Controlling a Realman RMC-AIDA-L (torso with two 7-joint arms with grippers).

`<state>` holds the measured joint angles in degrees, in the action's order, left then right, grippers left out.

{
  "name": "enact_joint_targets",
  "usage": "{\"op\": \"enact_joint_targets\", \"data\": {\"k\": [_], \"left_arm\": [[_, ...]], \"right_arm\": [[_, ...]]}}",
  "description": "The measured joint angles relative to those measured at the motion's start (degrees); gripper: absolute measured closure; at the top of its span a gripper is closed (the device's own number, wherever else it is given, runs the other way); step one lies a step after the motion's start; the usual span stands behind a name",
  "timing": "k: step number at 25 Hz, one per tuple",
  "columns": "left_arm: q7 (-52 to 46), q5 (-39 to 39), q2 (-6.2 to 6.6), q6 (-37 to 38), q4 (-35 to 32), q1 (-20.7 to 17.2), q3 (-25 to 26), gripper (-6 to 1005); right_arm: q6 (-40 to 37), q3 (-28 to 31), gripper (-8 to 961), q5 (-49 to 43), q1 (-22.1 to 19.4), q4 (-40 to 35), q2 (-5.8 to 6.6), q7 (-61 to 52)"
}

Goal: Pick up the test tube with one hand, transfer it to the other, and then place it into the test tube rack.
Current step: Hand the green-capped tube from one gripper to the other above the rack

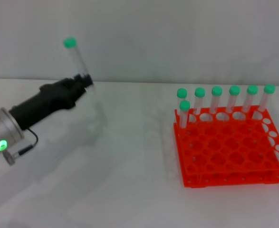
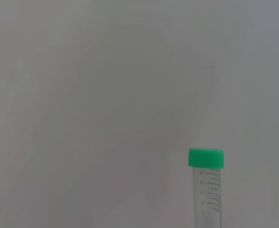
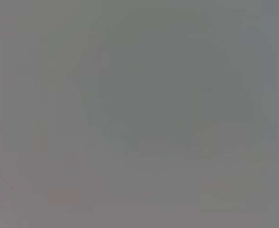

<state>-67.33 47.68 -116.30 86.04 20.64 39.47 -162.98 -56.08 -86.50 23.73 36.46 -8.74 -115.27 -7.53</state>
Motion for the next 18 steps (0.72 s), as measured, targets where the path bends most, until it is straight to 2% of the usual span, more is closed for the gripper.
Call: {"op": "enact_joint_targets", "data": {"k": [4, 6, 10, 18], "left_arm": [[7.8, -9.1, 0.29, 9.4, 0.4, 0.1, -0.1, 798], [10.2, -13.5, 0.42, 12.0, 0.5, 0.9, -0.1, 797], [10.9, -19.2, 0.35, 11.8, 0.4, 3.3, -0.1, 796], [12.1, -20.6, -0.67, 8.4, 0.0, 7.7, -0.1, 794]], "right_arm": [[0.2, -5.7, 96, -0.1, -0.1, -1.1, 0.63, -1.4], [0.2, -9.3, 96, -1.2, -0.1, -1.1, 1.67, -5.5], [-1.5, -13.9, 95, -9.5, -0.4, -1.2, 5.14, -18.9], [-13.1, -14.0, 95, -26.7, -2.9, -1.1, 12.12, -40.3]]}}
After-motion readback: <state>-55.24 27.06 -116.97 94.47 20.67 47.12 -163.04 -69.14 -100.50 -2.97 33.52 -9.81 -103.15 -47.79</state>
